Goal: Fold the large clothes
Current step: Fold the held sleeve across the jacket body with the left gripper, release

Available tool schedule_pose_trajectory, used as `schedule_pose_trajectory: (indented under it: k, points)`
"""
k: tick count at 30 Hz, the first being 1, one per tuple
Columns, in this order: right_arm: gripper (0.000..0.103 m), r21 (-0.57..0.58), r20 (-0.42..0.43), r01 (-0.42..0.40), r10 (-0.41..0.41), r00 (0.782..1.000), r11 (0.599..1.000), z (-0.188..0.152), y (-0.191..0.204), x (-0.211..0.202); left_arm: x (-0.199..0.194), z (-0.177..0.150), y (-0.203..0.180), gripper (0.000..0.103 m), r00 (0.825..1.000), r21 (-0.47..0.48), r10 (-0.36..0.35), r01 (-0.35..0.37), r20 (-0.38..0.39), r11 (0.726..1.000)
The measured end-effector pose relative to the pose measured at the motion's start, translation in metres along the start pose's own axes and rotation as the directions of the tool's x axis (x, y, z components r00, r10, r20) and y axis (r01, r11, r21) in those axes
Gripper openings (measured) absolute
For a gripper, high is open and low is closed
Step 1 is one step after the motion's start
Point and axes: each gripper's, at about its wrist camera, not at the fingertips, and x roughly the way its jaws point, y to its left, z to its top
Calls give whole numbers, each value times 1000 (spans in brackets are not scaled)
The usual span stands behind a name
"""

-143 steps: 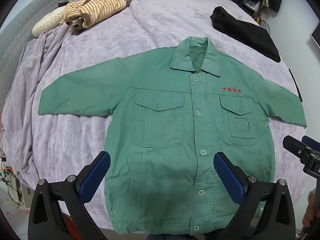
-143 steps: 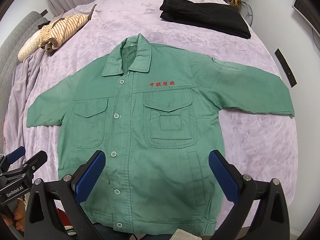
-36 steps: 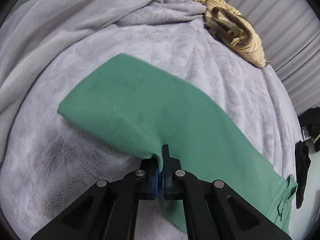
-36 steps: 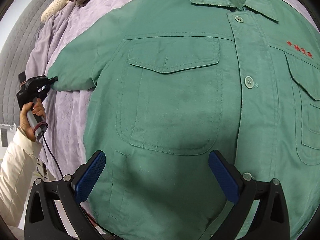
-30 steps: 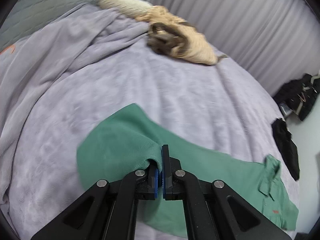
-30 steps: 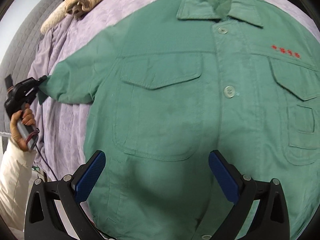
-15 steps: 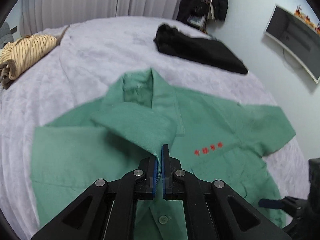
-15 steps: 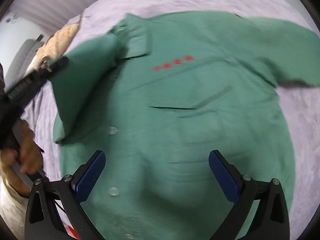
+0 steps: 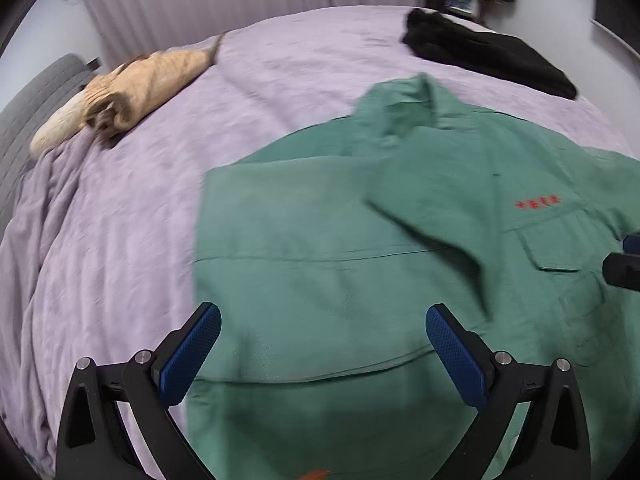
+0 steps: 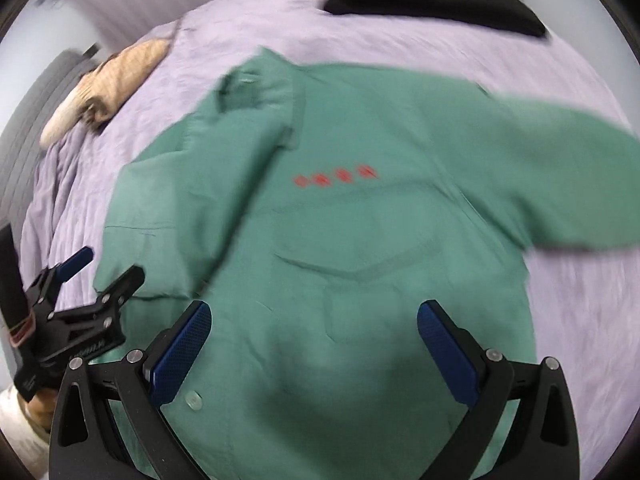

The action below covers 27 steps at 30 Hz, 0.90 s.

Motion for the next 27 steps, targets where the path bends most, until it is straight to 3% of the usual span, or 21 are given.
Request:
schedule_pose_trajectory:
  k: [2,5,7,8,9,10,11,12,14,16,17,18,20,24,27]
  points:
    - [103,-119,6,34,-34,999,992,20,41,16,17,-4,38,103,997,-98,53,-59,-60,993]
    - [103,-288,24,111,-109,994,951,41,101,57,56,-15,76,103,983,-218,60,-97,-172,971]
    - [102,-406,57,222,-218,974,886,45,132,89,79,-24,84,103,973,-247,53,-110,-224,963]
    - [102,-466,79,311,-311,947,828,45,143,109,86,-29,85,103,973,-267,27,-89,-229,960]
    - [80,-496,105,370,-368,924,786,45,146,121,87,-33,87,103,974,-277,17,-80,-225,958]
    - [51,-489,121,369,-357,926,791,47,142,121,87,-33,86,103,976,-275,19,-79,-217,958]
    - [8,-437,125,341,-319,939,832,51,131,112,86,-34,85,103,978,-261,24,-79,-207,962]
    - [11,-322,146,263,-227,963,909,57,108,92,86,-34,83,103,980,-249,26,-76,-199,966]
    - [17,-127,164,82,-60,985,989,60,62,66,87,-35,82,103,980,-237,15,-62,-197,970]
    - [54,119,134,-62,46,990,991,52,4,61,86,-30,85,103,976,-242,-4,-51,-220,969]
    - [82,257,99,-111,88,991,960,43,-27,65,82,-25,88,103,975,-250,-21,-36,-222,968]
    - [87,376,87,-164,141,986,912,31,-52,68,78,-19,91,103,977,-264,-48,-9,-207,965]
    - [86,487,139,-287,251,958,825,13,-83,65,70,3,101,103,983,-280,-95,48,-156,959]
    - [87,461,155,-316,275,949,829,25,-93,57,96,56,114,103,982,-280,-140,100,-126,955]
    - [87,459,164,-322,277,947,828,37,-91,62,140,87,106,103,961,-294,-202,142,-187,945]
